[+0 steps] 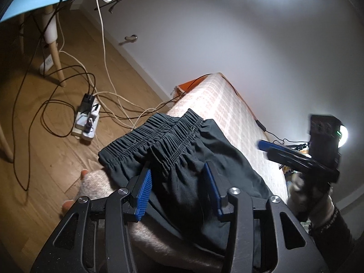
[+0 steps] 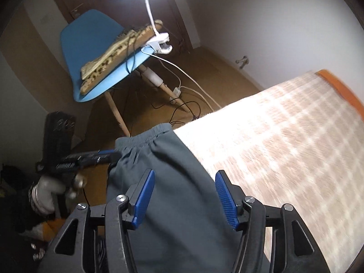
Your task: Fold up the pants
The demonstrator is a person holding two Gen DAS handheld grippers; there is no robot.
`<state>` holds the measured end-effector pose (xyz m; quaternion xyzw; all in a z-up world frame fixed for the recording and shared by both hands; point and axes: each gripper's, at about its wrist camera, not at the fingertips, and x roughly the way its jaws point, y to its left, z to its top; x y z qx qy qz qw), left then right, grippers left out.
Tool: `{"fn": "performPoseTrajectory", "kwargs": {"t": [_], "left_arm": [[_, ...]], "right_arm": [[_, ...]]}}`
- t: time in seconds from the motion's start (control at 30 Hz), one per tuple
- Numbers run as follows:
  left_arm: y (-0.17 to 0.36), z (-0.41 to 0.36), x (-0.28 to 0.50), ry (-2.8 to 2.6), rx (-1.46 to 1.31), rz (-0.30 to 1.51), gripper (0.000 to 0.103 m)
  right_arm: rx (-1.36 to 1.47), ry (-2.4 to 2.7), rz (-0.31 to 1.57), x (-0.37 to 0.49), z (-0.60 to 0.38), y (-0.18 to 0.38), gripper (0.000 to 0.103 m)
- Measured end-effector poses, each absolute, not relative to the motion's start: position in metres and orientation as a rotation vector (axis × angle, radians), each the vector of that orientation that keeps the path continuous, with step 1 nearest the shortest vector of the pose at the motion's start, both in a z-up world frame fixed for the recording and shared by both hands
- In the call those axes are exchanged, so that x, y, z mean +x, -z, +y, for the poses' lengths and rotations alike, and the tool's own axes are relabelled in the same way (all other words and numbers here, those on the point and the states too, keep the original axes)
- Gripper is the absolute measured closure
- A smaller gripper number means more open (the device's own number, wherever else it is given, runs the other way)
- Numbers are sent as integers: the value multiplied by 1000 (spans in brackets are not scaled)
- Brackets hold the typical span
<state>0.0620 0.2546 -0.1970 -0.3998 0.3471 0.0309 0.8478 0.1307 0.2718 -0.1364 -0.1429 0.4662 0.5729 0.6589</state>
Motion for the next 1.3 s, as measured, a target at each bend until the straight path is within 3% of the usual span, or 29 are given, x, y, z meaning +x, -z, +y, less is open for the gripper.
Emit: {"fn": "performPoseTrajectory", "kwargs": {"t": [0.07,0.17,0.23,0.27,0.3,0.4,0.53,0.83,1.13,1.23,1.3], "left_arm": [[198,253,62,-67,-828,731,65],[197,250,62,-64,-790,728,84],[196,249,61,-59,-770,717,89],[195,248,60,-56,-762,714,91],[195,247,60,-53,-755,709,92],[193,245,58,-46,-744,692,93],[190,249,51,-48,-756,659,95],[193,275,33,-91,-782,653,95],[214,278,39,-100,-790,729,95],[209,279,36,-107,-772,741,90],[205,279,35,-110,-754,745,89]], "right_arm": [[-334,-1295,1082,135,289,150,44],[-360,-1289,1119,141,309,168,44],[-342,-1294,1156,144,316,178,45],[-327,-1300,1175,144,319,182,53],[-316,-1307,1184,145,321,184,70],[-309,-1341,1166,136,321,181,92],[-364,-1367,1065,115,324,160,103],[-363,-1374,997,102,353,137,103],[-438,-1299,1056,100,366,174,103],[-404,-1284,1062,102,358,170,89],[-364,-1268,1039,104,347,161,68]]}}
